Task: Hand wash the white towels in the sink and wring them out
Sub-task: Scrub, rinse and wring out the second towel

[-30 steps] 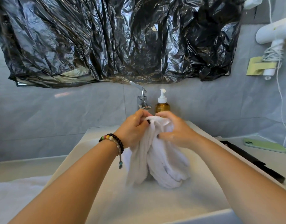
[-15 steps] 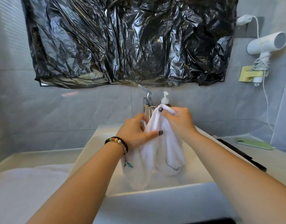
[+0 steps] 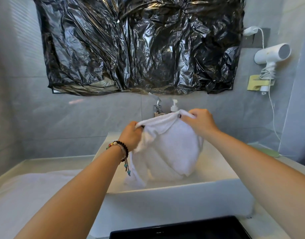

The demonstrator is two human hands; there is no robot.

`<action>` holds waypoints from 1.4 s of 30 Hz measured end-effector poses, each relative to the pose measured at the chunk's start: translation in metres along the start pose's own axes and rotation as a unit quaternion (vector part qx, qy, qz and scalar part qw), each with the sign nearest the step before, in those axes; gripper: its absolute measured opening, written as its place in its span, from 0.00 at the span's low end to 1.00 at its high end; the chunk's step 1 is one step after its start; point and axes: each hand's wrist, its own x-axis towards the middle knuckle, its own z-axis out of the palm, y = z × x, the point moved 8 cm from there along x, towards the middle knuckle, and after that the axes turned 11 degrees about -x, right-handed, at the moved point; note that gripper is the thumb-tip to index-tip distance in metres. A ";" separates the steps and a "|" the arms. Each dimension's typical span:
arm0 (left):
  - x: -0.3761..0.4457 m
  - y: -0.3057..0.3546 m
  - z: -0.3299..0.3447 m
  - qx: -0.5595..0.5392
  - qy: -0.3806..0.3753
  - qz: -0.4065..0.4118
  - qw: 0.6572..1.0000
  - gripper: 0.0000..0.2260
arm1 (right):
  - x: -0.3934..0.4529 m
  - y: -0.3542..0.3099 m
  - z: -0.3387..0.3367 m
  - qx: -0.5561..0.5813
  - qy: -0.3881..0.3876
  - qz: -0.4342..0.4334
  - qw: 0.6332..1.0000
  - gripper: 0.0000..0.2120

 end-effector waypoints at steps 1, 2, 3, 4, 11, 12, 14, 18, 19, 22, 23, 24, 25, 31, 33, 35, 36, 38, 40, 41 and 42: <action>0.003 -0.001 -0.006 -0.029 0.018 -0.003 0.999 0.07 | -0.005 0.005 0.010 0.002 -0.044 -0.015 0.999 0.15; 0.007 -0.005 -0.011 -0.045 0.030 -0.007 0.999 0.09 | -0.013 0.007 0.022 0.000 -0.104 -0.028 0.994 0.13; 0.009 -0.009 -0.016 -0.043 0.034 -0.012 0.998 0.10 | -0.022 0.009 0.036 -0.019 -0.166 -0.047 0.985 0.17; 0.012 -0.016 -0.019 -0.027 0.033 -0.019 0.999 0.11 | -0.032 0.012 0.050 -0.054 -0.226 -0.073 0.970 0.21; 0.006 -0.069 -0.008 0.375 -0.132 -0.159 0.904 0.11 | -0.073 0.046 0.124 -0.241 -0.452 -0.091 0.854 0.32; 0.002 -0.068 0.004 0.399 -0.173 -0.147 0.888 0.19 | -0.075 0.047 0.129 -0.231 -0.460 -0.091 0.853 0.31; -0.008 -0.058 0.038 0.379 -0.260 -0.100 0.883 0.30 | -0.070 0.047 0.137 -0.236 -0.447 -0.114 0.856 0.21; -0.026 -0.065 0.096 0.344 -0.386 -0.084 0.852 0.40 | -0.023 0.034 0.107 -0.043 -0.254 -0.008 0.966 0.11; -0.026 -0.070 0.102 0.366 -0.386 -0.077 0.843 0.41 | -0.011 0.036 0.095 0.037 -0.214 0.045 0.975 0.11; -0.025 -0.078 0.107 0.401 -0.383 -0.053 0.831 0.33 | -0.008 0.024 0.096 0.130 -0.273 0.052 0.952 0.07; -0.023 -0.080 0.107 0.404 -0.385 -0.045 0.829 0.29 | -0.018 0.019 0.106 0.120 -0.331 0.026 0.936 0.02; -0.020 -0.079 0.107 0.397 -0.382 -0.030 0.834 0.24 | -0.033 0.015 0.116 0.091 -0.387 0.001 0.918 0.09; -0.016 -0.079 0.106 0.374 -0.376 -0.022 0.848 0.21 | -0.048 0.015 0.127 0.050 -0.438 -0.029 0.897 0.20; 0.024 -0.042 0.077 -0.063 -0.239 -0.041 0.968 0.08 | -0.049 0.003 0.144 -0.120 -0.392 -0.166 0.897 0.31; 0.039 -0.035 0.062 -0.141 -0.168 -0.032 0.975 0.14 | -0.011 0.000 0.123 -0.103 -0.324 -0.146 0.929 0.14; 0.049 -0.025 0.048 -0.151 -0.122 -0.012 0.981 0.16 | 0.027 0.006 0.096 0.031 -0.258 -0.074 0.963 0.13; 0.054 -0.020 0.043 -0.118 -0.115 0.001 0.986 0.14 | 0.040 0.012 0.086 0.110 -0.215 -0.036 0.970 0.14; 0.060 -0.018 0.042 -0.023 -0.131 0.005 0.991 0.09 | 0.048 0.028 0.082 0.173 -0.163 0.005 0.971 0.17; 0.057 -0.030 0.050 0.049 -0.170 -0.027 0.984 0.06 | 0.034 0.040 0.103 0.111 -0.200 0.006 0.973 0.17; 0.058 -0.043 0.055 0.065 -0.179 -0.044 0.981 0.07 | 0.022 0.047 0.121 0.049 -0.244 -0.004 0.968 0.16; 0.057 -0.056 0.060 0.072 -0.181 -0.056 0.979 0.08 | 0.007 0.053 0.139 -0.023 -0.293 -0.020 0.956 0.15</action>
